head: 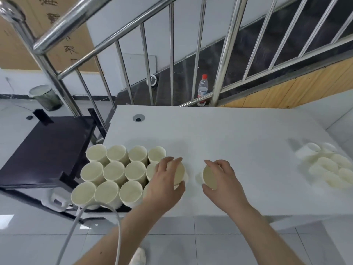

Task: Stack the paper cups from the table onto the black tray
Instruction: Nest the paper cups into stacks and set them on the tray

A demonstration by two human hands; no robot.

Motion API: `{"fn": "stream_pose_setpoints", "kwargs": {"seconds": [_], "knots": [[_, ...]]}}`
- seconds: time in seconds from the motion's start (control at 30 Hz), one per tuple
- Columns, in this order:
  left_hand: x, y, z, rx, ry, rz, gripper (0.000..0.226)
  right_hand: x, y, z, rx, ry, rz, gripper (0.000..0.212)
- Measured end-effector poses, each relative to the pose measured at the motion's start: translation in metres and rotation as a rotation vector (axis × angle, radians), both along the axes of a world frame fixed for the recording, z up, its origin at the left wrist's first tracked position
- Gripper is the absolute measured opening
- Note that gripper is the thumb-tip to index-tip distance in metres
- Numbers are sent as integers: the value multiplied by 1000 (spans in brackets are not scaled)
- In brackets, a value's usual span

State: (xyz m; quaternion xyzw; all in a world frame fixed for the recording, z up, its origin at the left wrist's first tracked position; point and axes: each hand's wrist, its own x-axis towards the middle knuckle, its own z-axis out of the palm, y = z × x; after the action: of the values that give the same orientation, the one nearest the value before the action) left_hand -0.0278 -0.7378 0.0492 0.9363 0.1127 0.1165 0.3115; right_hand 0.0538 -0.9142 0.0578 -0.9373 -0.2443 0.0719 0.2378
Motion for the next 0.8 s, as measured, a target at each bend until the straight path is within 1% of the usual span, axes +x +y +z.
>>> {"fn": "stream_pose_setpoints", "kwargs": {"seconds": [0.2,0.37,0.57,0.73,0.8], "knots": [[-8,111,7,46,5,25,65,-8,106,7,42,-34,-30,68],[13,176,3,81,47,-7,64,1,171,7,-23,-47,-47,69],[36,201,-14,112,144,-99,64,14,205,-2,-122,-13,-84,69],[52,206,-26,69,156,-141,63,23,214,-9,-169,33,-97,68],[58,208,-30,53,134,-141,63,26,219,-12,-170,48,-82,69]]}}
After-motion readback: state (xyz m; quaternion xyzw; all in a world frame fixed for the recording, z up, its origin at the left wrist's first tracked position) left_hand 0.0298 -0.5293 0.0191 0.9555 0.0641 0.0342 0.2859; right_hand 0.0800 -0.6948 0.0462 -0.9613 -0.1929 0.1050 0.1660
